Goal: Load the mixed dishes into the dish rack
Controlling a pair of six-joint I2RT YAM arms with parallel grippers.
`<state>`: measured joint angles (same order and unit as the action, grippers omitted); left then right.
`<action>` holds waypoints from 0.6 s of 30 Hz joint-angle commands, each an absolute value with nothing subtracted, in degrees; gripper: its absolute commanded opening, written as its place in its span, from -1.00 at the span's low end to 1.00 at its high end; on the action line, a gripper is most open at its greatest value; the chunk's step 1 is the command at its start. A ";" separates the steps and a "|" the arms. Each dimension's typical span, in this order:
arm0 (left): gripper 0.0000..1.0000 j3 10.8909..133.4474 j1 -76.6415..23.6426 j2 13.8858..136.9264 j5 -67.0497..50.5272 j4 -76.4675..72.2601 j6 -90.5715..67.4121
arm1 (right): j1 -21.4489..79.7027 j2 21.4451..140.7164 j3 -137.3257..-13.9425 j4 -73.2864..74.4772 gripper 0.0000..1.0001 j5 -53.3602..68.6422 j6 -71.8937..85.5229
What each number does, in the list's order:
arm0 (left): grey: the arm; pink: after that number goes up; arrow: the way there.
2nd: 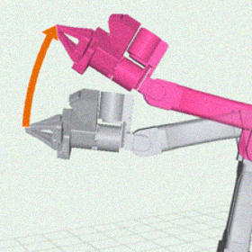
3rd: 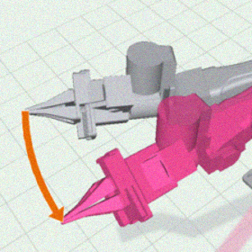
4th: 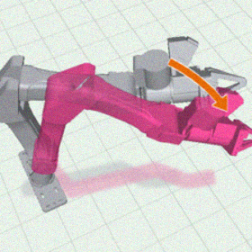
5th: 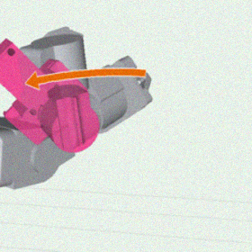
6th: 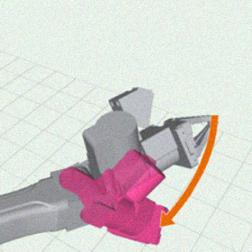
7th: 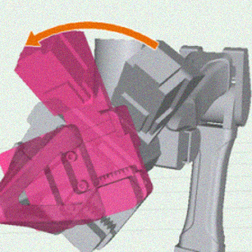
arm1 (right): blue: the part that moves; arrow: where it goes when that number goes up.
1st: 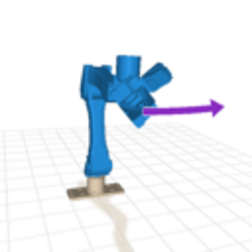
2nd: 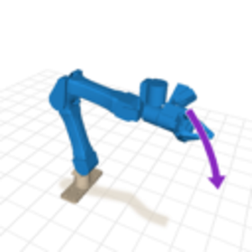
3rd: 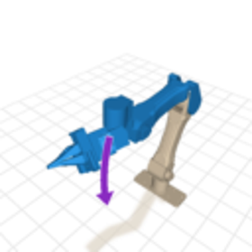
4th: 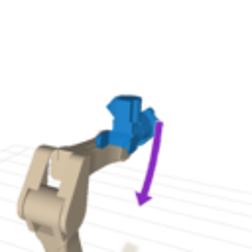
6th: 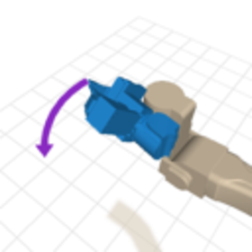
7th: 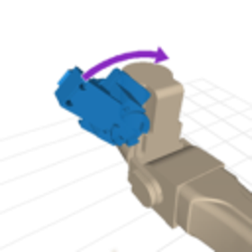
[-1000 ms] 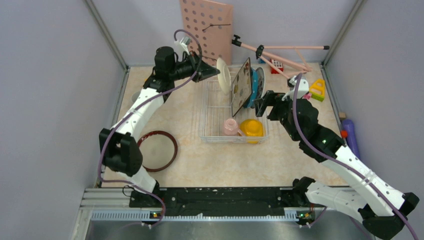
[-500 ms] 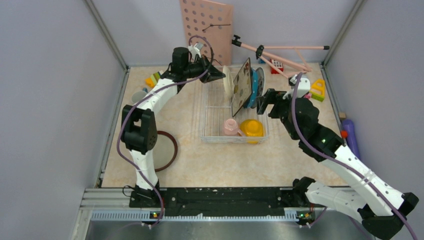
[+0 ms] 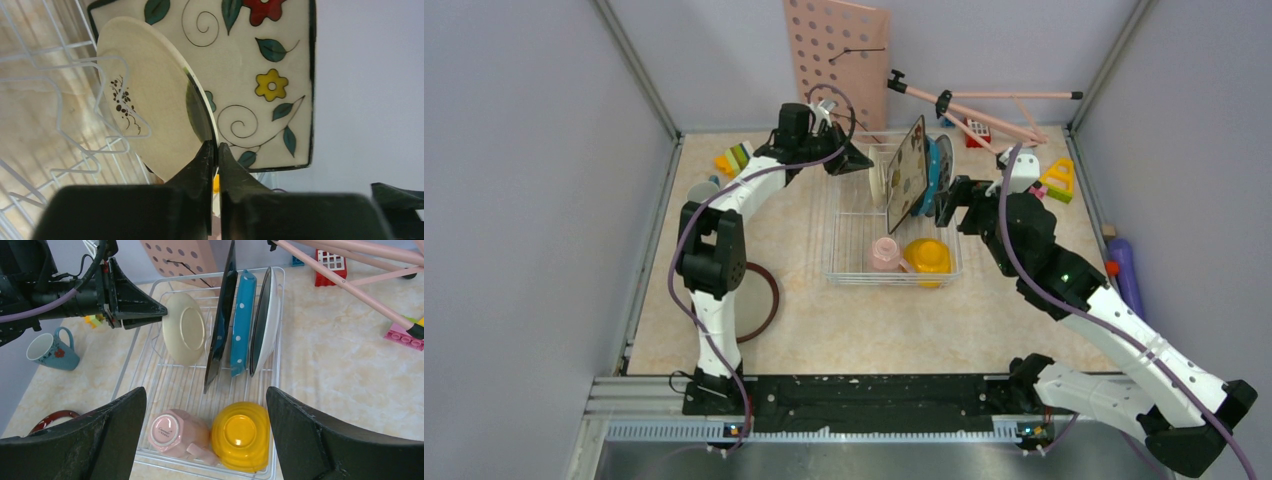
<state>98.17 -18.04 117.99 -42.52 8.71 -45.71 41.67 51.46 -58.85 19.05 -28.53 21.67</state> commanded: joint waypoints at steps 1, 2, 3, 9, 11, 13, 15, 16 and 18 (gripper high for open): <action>0.15 102.96 -18.86 118.21 -40.81 13.08 -40.37 | 41.06 50.26 -58.48 18.00 0.75 -27.96 22.46; 0.44 103.69 -18.99 118.15 -39.82 14.87 -39.40 | 41.05 50.05 -58.44 18.10 0.75 -27.95 22.49; 0.67 104.50 -19.16 118.02 -38.80 16.59 -38.20 | 41.05 49.92 -58.45 18.39 0.75 -27.99 22.57; 0.91 104.63 -19.51 113.63 -34.20 22.42 -33.82 | 41.05 49.53 -58.65 19.44 0.76 -27.97 22.69; 0.91 102.21 -19.60 109.73 -31.42 23.55 -32.36 | 41.04 49.39 -58.59 19.69 0.76 -27.72 22.78; 0.92 98.17 -19.58 104.32 -27.78 23.73 -31.14 | 41.04 49.14 -58.39 19.87 0.76 -27.27 22.90; 0.92 93.97 -19.68 98.75 -23.28 24.66 -29.53 | 41.04 49.01 -57.96 19.88 0.76 -26.77 23.08; 0.93 92.31 -19.74 96.08 -19.99 25.71 -28.72 | 41.04 48.85 -57.69 19.94 0.76 -26.40 23.13; 0.94 89.23 -19.97 91.14 -14.41 28.81 -26.73 | 40.96 48.35 -57.27 19.65 0.76 -25.82 23.04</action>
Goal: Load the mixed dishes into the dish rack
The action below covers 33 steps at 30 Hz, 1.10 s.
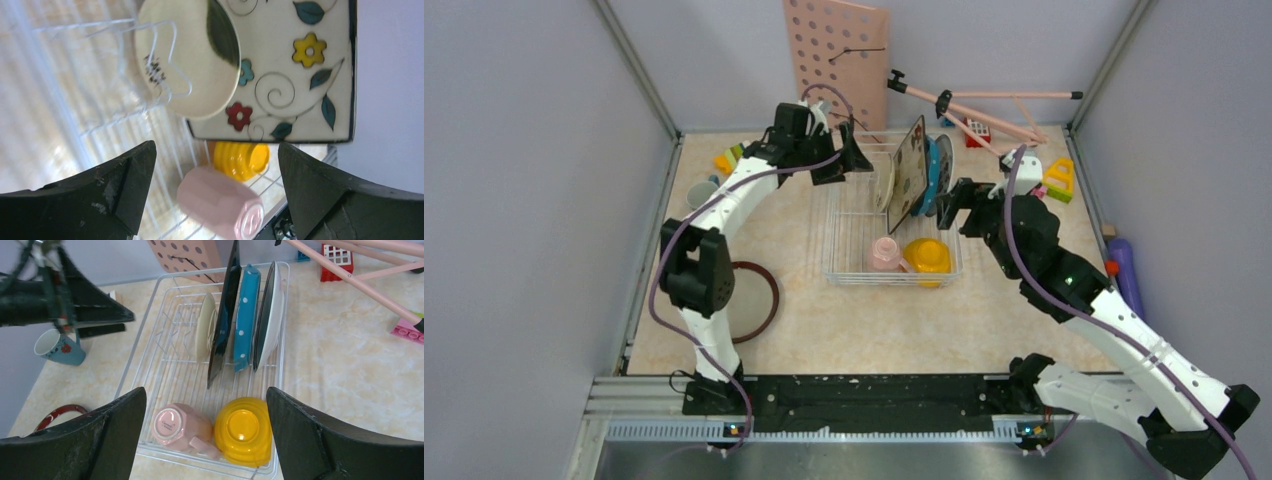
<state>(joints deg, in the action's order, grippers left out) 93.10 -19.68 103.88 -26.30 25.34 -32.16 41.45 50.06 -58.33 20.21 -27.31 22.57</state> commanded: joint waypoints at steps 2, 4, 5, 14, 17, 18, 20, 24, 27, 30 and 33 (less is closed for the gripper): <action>0.94 86.36 -20.12 86.68 -8.86 31.96 -25.09 | 41.04 47.66 -56.98 19.45 0.76 -25.52 22.84; 0.95 83.27 -20.19 81.86 -3.34 35.18 -23.96 | 41.05 47.26 -56.87 19.42 0.76 -25.31 22.54; 0.96 81.77 -20.19 79.68 -1.00 36.68 -23.50 | 41.06 47.13 -56.91 19.43 0.76 -25.14 22.47; 0.97 67.97 -19.59 61.39 22.87 50.57 -25.19 | 41.04 48.24 -56.74 20.54 0.77 -21.86 22.32; 0.96 64.40 -18.89 57.38 26.28 54.89 -26.83 | 41.02 48.08 -56.16 21.00 0.77 -21.53 22.32; 0.96 63.10 -18.82 56.27 26.41 55.79 -27.55 | 41.04 48.12 -55.96 21.14 0.77 -21.32 22.39; 0.96 59.94 -18.81 54.66 24.90 56.51 -29.10 | 41.03 48.01 -55.45 21.27 0.77 -20.99 22.48; 0.92 55.05 -19.38 53.18 17.89 55.59 -32.92 | 41.04 48.05 -55.02 21.33 0.77 -19.63 22.99; 0.88 53.38 -22.49 54.33 16.98 55.10 -35.63 | 40.98 48.02 -55.37 21.65 0.77 -18.84 23.21; 0.88 51.91 -24.40 56.90 19.73 55.81 -37.84 | 41.04 47.68 -55.41 21.86 0.77 -18.79 23.38; 0.88 49.78 -25.19 58.94 19.18 54.57 -40.46 | 41.04 47.25 -55.20 21.95 0.77 -18.77 23.61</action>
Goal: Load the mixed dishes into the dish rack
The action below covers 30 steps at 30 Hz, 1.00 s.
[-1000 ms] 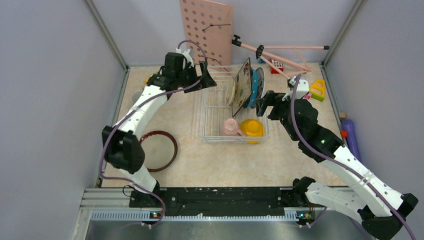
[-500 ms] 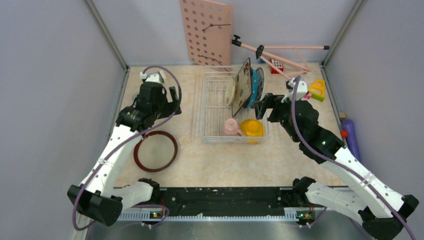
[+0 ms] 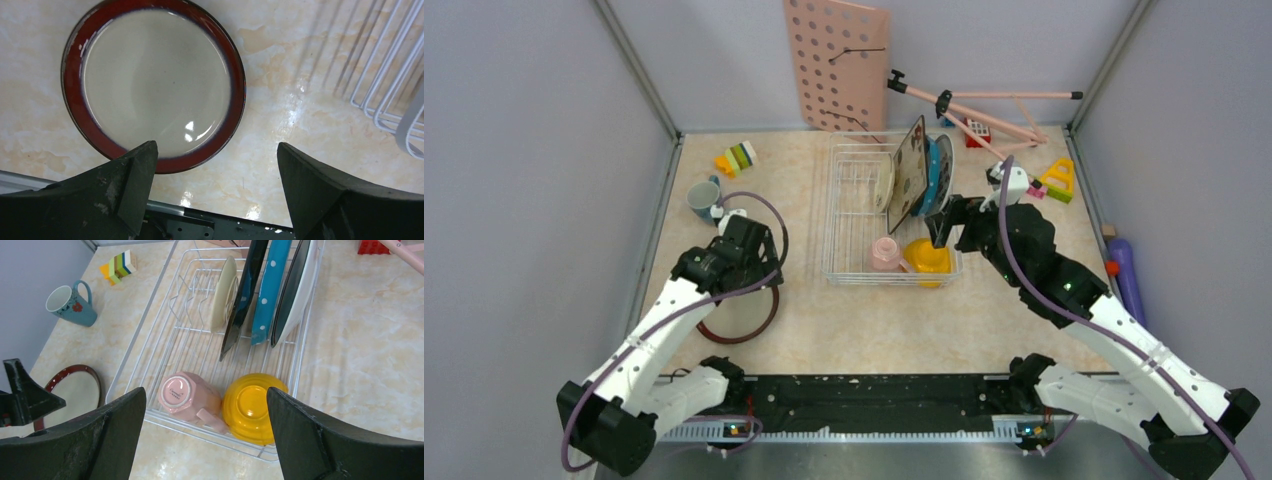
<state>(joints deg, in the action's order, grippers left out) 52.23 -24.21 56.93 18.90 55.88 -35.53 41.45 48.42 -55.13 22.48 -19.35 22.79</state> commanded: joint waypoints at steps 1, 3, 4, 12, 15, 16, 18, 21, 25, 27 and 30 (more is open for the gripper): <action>0.88 49.18 -25.59 59.31 19.14 53.92 -41.27 | 41.02 47.21 -55.07 21.97 0.77 -18.75 23.67; 0.86 48.36 -26.81 60.30 20.39 52.63 -42.50 | 41.03 46.98 -54.84 21.88 0.77 -18.77 23.88; 0.86 48.17 -27.72 60.91 21.66 52.27 -42.95 | 41.06 46.95 -54.72 21.88 0.77 -18.61 23.99; 0.89 47.68 -30.31 69.65 26.53 52.47 -45.69 | 41.04 46.15 -54.32 21.93 0.78 -18.78 24.18; 0.84 46.79 -30.67 71.29 25.88 51.38 -45.98 | 41.02 45.92 -54.32 22.00 0.78 -18.78 24.28; 0.82 46.56 -30.72 71.80 25.80 51.14 -45.97 | 41.04 45.90 -54.27 21.94 0.78 -18.73 24.30; 0.79 46.03 -30.73 72.76 25.44 50.25 -45.56 | 41.04 45.81 -54.45 21.76 0.78 -18.49 24.27; 0.74 45.90 -31.02 74.87 23.77 48.22 -44.20 | 41.03 45.64 -54.70 21.86 0.78 -18.60 24.32; 0.70 47.59 -32.92 80.26 24.45 48.43 -43.21 | 41.04 44.95 -54.62 21.84 0.78 -18.79 24.43; 0.74 48.61 -33.73 82.99 26.02 49.78 -44.04 | 41.04 44.62 -54.65 22.05 0.78 -18.81 24.47; 0.79 49.76 -33.97 87.18 27.40 51.21 -44.95 | 41.04 44.15 -54.66 22.49 0.78 -18.94 24.31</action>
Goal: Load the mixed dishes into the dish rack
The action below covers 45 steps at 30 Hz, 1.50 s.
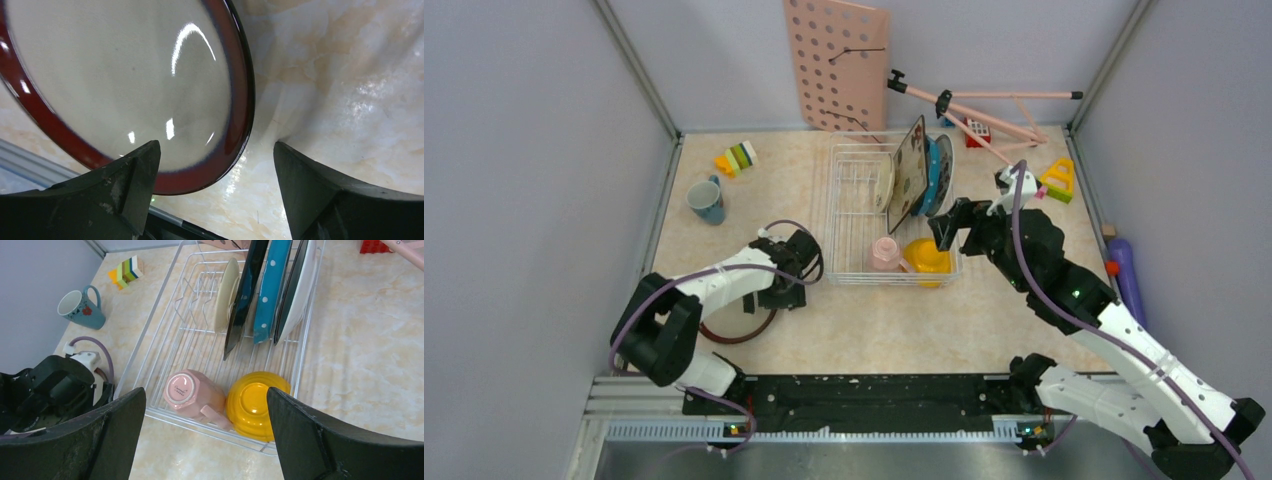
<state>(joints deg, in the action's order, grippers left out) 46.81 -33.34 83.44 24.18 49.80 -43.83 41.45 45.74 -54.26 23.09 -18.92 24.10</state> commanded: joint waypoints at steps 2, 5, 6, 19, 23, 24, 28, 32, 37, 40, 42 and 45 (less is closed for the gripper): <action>0.81 50.21 -33.97 89.62 27.89 51.13 -45.25 | 41.04 43.81 -54.78 22.77 0.77 -19.06 24.18; 0.81 50.93 -33.89 92.75 27.91 50.98 -45.48 | 41.04 43.44 -55.08 22.99 0.78 -19.27 24.11; 0.82 51.10 -33.92 93.48 28.65 51.13 -45.83 | 41.04 43.30 -55.17 22.99 0.77 -19.25 24.03; 0.25 48.87 -30.98 93.48 32.69 50.69 -51.53 | 41.07 42.37 -55.13 22.70 0.78 -19.34 23.67; 0.01 48.68 -29.87 93.26 32.00 50.05 -50.88 | 41.04 42.36 -55.47 22.98 0.78 -19.25 23.60; -0.12 48.36 -29.66 92.78 31.81 49.70 -50.73 | 41.04 42.32 -55.58 23.12 0.78 -19.26 23.54; -1.00 48.22 -29.27 90.90 31.92 48.59 -50.89 | 41.00 41.89 -55.47 23.28 0.78 -19.34 23.76; -1.00 50.73 -29.43 88.09 32.36 50.13 -50.85 | 41.02 42.15 -55.61 23.04 0.77 -18.56 24.25; -1.00 53.22 -29.44 80.35 27.63 50.27 -48.37 | 41.09 42.45 -56.09 23.10 0.77 -18.29 24.58; -1.00 54.54 -29.35 75.20 23.96 50.15 -47.53 | 41.05 42.49 -56.09 22.76 0.77 -17.92 25.04; -1.00 55.63 -29.35 71.98 22.29 50.46 -47.31 | 41.07 42.73 -56.04 22.69 0.77 -17.41 25.22; -1.00 58.58 -28.96 67.99 20.42 50.90 -46.73 | 41.02 43.20 -56.07 22.76 0.77 -16.83 25.35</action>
<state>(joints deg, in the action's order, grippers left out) 53.19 -29.30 73.58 27.14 55.88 -45.80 41.45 42.89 -54.26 23.83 -18.17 24.64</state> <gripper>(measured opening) 0.039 0.887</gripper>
